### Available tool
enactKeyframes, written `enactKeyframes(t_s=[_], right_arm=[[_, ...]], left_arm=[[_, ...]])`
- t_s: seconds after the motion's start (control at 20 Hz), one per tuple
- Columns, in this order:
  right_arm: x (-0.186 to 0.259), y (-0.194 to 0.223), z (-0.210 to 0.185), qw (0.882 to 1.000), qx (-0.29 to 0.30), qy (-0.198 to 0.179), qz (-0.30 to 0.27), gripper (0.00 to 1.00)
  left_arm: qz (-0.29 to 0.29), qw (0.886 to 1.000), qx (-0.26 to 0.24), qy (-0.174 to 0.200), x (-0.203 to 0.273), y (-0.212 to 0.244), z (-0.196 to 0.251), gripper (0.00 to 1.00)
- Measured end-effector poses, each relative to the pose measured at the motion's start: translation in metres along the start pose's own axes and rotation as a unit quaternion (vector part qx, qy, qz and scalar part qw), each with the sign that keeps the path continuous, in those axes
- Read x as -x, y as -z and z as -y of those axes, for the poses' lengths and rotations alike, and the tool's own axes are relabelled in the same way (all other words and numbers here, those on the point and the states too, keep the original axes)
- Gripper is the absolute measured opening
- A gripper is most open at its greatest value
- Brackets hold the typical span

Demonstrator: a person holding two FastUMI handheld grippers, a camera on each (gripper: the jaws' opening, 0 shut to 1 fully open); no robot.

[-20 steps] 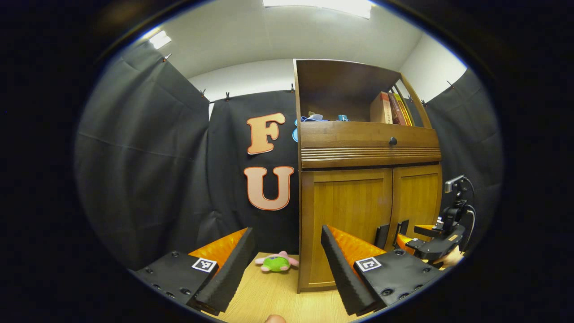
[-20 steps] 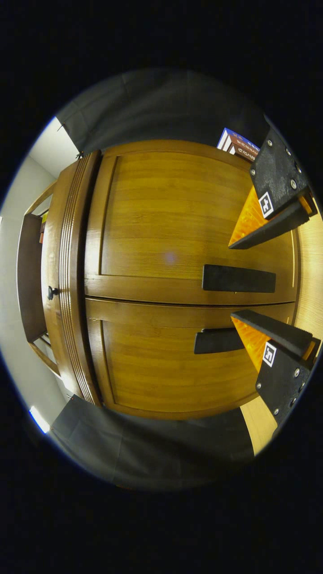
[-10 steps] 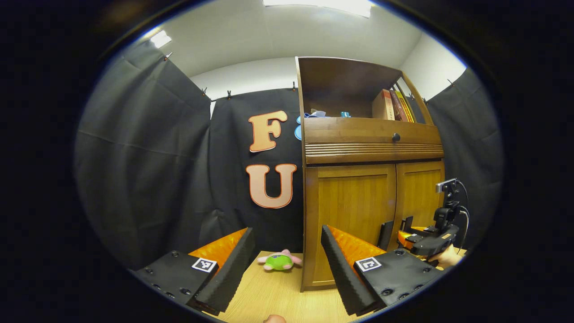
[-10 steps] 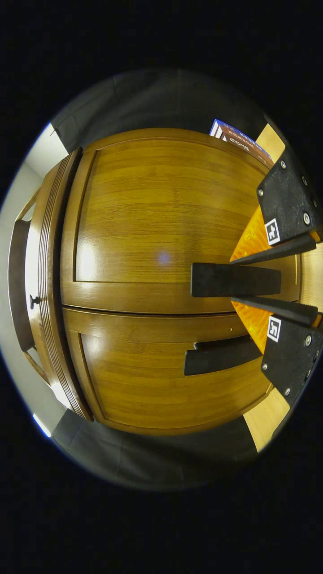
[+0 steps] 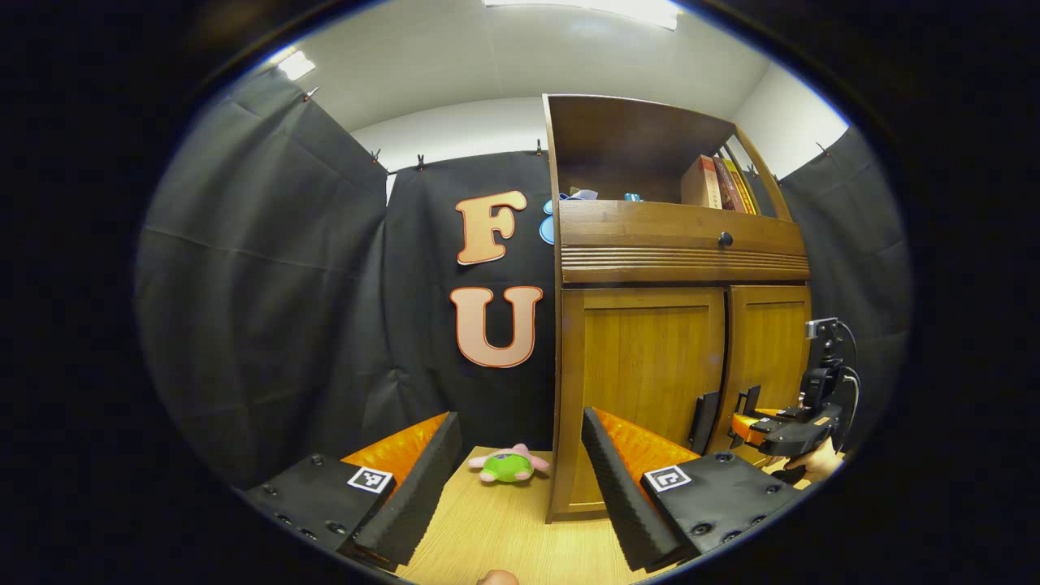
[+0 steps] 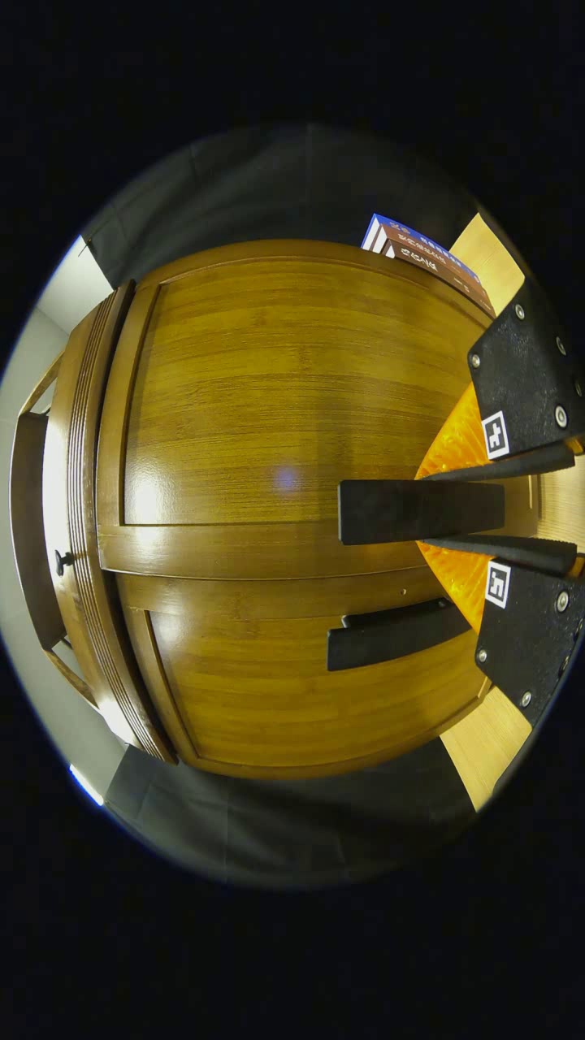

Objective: Open the right door of the double-door shoe cabinet with the right hand, and open the left door with the left hand.

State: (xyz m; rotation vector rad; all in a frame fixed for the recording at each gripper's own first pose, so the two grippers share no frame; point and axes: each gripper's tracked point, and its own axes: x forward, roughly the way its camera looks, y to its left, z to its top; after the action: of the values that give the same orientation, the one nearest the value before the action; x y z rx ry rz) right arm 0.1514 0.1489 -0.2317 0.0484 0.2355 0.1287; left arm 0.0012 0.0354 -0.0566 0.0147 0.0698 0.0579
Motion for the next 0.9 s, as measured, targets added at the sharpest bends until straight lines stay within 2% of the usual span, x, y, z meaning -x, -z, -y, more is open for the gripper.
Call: enactKeyframes(t_s=[0.05, 0.1, 0.9], right_arm=[[0.006, 0.000, 0.000, 1.000, -0.001, -0.005, -0.001, 0.23], [0.012, 0.001, 0.002, 1.000, 0.000, -0.009, -0.001, 0.31], [0.095, 0.003, 0.028, 0.999, 0.005, -0.041, -0.003, 0.31]], left_arm=[[0.000, 1.000, 0.002, 0.001, 0.000, 0.000, 0.001, 0.95], [0.000, 1.000, 0.002, 0.002, 0.001, -0.001, 0.001, 0.95], [0.003, 1.000, -0.001, 0.015, 0.003, -0.007, 0.005, 0.98]])
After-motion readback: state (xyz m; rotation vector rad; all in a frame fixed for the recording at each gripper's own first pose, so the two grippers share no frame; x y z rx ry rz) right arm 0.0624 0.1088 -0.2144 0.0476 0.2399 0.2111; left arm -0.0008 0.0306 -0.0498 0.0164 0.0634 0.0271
